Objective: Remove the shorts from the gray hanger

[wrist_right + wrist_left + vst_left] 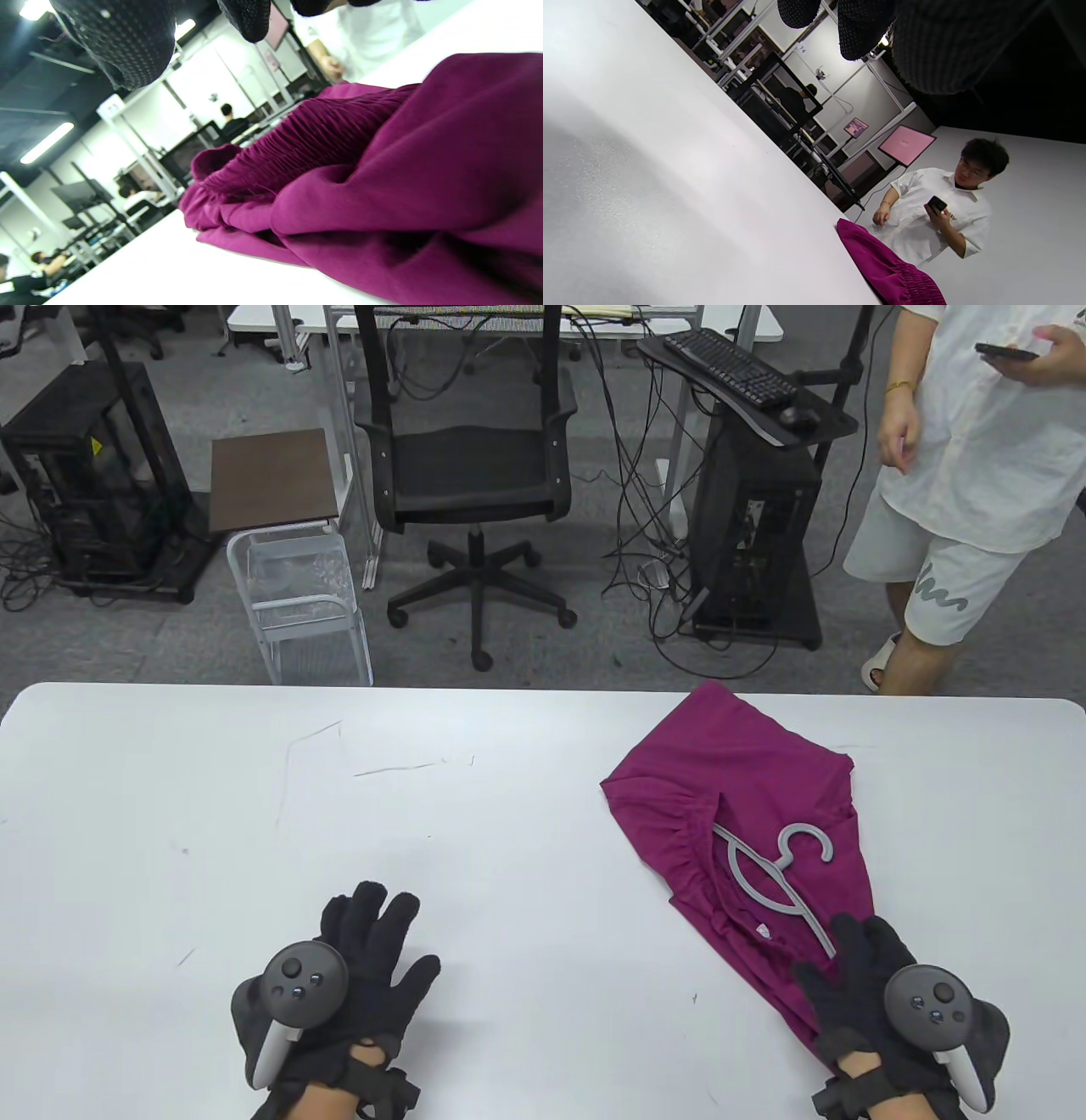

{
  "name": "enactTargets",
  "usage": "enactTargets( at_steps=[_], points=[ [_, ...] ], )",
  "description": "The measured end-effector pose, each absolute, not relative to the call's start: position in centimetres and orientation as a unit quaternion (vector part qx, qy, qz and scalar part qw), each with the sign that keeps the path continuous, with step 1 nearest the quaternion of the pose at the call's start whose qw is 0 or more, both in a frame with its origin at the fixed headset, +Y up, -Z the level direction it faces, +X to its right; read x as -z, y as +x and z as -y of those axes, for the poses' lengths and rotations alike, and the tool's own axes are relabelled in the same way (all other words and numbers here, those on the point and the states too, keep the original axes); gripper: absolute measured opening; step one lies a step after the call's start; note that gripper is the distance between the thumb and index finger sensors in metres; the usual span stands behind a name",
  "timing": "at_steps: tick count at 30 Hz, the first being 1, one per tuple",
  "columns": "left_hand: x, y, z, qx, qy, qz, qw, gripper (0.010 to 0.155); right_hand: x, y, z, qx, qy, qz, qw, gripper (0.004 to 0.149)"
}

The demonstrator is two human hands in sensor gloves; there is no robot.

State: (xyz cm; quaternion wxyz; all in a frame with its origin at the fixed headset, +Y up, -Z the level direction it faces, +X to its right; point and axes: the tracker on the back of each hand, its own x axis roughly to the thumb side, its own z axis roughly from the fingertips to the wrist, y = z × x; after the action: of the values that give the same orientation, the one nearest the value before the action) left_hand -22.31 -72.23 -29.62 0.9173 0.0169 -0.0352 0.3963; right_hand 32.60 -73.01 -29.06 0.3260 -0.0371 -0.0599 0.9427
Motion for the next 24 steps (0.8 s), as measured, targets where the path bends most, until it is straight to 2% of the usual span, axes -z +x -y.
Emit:
enactTargets(
  at_steps=[4,6,11,14,18,21,24],
  points=[
    [29.5,-22.3,72.2,-0.396,0.013,0.036,0.917,0.076,29.0,32.9,73.4,-0.953,-0.071,0.026,0.294,0.098],
    [29.5,-22.3,72.2,-0.399,0.013,0.036,0.916,0.076,29.1,33.1,73.8,-0.957,-0.098,0.009,0.274,0.099],
    [29.6,-22.3,72.2,-0.403,0.012,0.038,0.915,0.076,29.5,33.4,74.8,-0.960,-0.152,-0.019,0.234,0.097],
    [29.6,-22.3,72.2,-0.401,0.012,0.040,0.915,0.076,29.9,33.2,75.4,-0.963,-0.187,-0.037,0.189,0.089],
    [29.6,-22.2,72.2,-0.400,0.008,0.041,0.916,0.076,30.6,32.8,76.1,-0.965,-0.214,-0.060,0.135,0.088],
    [29.5,-22.2,72.2,-0.399,0.005,0.041,0.916,0.076,31.2,32.8,76.7,-0.961,-0.217,-0.082,0.148,0.087],
    [29.5,-22.1,72.2,-0.397,0.003,0.041,0.917,0.076,31.3,32.7,76.4,-0.966,-0.209,-0.058,0.138,0.080]
  ],
)
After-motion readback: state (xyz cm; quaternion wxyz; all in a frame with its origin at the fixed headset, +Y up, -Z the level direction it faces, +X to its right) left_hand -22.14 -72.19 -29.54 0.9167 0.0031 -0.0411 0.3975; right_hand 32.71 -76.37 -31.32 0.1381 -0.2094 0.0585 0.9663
